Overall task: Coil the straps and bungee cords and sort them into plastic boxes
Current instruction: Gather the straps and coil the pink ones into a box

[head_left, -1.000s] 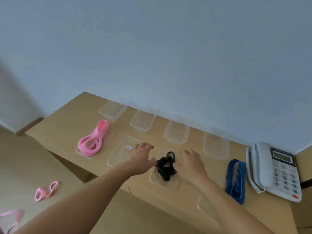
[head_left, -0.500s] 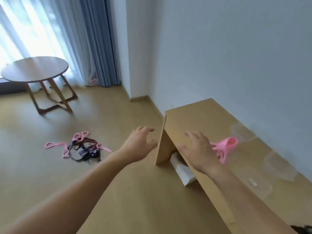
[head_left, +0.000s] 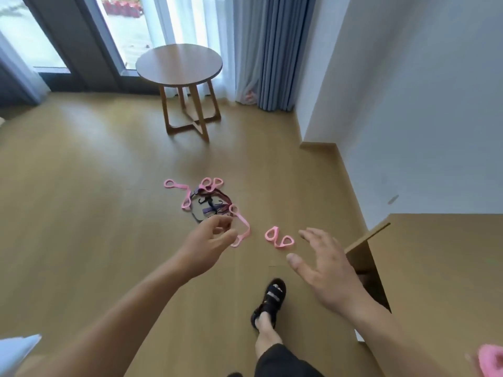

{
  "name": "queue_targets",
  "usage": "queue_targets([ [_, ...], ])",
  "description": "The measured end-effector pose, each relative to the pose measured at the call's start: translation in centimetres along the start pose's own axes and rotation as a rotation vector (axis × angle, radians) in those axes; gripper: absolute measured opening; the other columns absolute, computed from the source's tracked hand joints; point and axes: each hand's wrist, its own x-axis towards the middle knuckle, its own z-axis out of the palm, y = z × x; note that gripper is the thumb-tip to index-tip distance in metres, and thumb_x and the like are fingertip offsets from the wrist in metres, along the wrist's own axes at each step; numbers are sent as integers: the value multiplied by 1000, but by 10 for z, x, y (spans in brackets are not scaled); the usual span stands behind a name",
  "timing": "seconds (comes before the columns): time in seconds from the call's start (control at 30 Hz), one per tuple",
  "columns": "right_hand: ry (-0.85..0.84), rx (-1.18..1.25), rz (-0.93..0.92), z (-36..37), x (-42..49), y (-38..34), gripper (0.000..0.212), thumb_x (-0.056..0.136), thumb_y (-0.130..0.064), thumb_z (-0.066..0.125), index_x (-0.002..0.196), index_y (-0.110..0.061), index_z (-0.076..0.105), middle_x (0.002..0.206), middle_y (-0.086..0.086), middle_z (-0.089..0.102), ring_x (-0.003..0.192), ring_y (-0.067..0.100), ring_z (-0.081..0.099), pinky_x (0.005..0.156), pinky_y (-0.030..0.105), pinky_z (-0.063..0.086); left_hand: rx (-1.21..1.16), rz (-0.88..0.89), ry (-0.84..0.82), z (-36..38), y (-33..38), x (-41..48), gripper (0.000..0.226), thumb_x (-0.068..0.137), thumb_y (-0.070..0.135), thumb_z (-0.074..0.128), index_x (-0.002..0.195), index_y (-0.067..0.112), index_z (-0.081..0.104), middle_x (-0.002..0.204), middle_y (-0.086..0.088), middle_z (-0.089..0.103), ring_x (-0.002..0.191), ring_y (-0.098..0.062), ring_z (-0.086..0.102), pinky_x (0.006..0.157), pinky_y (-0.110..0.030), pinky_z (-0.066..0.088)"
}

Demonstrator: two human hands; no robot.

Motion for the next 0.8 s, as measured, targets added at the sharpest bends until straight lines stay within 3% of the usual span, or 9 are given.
queue_targets([
  [0.13,-62,46,12,16,86,32,57,94,-46,55,144,-22,42,145,-13,35,132,0,25,108,16,17,-27,-65,-7,6,4,76,17,98,26,60,113,32,58,106,13,65,101,0,61,78,-16,46],
  [0.27,-173,74,117,43,187,81,60,95,-48,52,147,-22,39,153,-7,31,143,11,21,117,32,23,-42,-212,-16,33,-5,172,24,96,29,61,119,28,58,108,13,65,98,4,60,75,-18,46],
  [0.4,-258,74,219,94,285,149,57,94,-46,53,145,-21,42,149,-5,37,139,15,27,113,33,26,-47,-347,-30,74,-44,281,22,96,30,60,118,27,60,106,15,64,94,0,60,74,-22,47],
  [0.5,-337,53,327,150,344,206,56,94,-44,54,143,-18,44,145,-1,42,136,19,34,112,36,31,-45,-459,-43,109,-96,353,19,95,29,58,112,26,63,104,11,64,85,-5,58,76,-27,48],
  [0.63,-392,54,459,244,409,282,52,93,-40,56,139,-16,48,141,5,46,131,23,41,107,37,36,24,-572,-133,159,-191,432,15,94,24,55,106,20,64,84,5,60,66,-10,51,62,-25,42],
  [0.8,-449,8,616,373,461,378,48,93,-36,53,137,-15,49,140,9,46,127,28,46,101,41,43,122,-628,-243,213,-320,510,24,94,27,54,114,19,63,86,8,61,68,-8,55,56,-21,41],
])
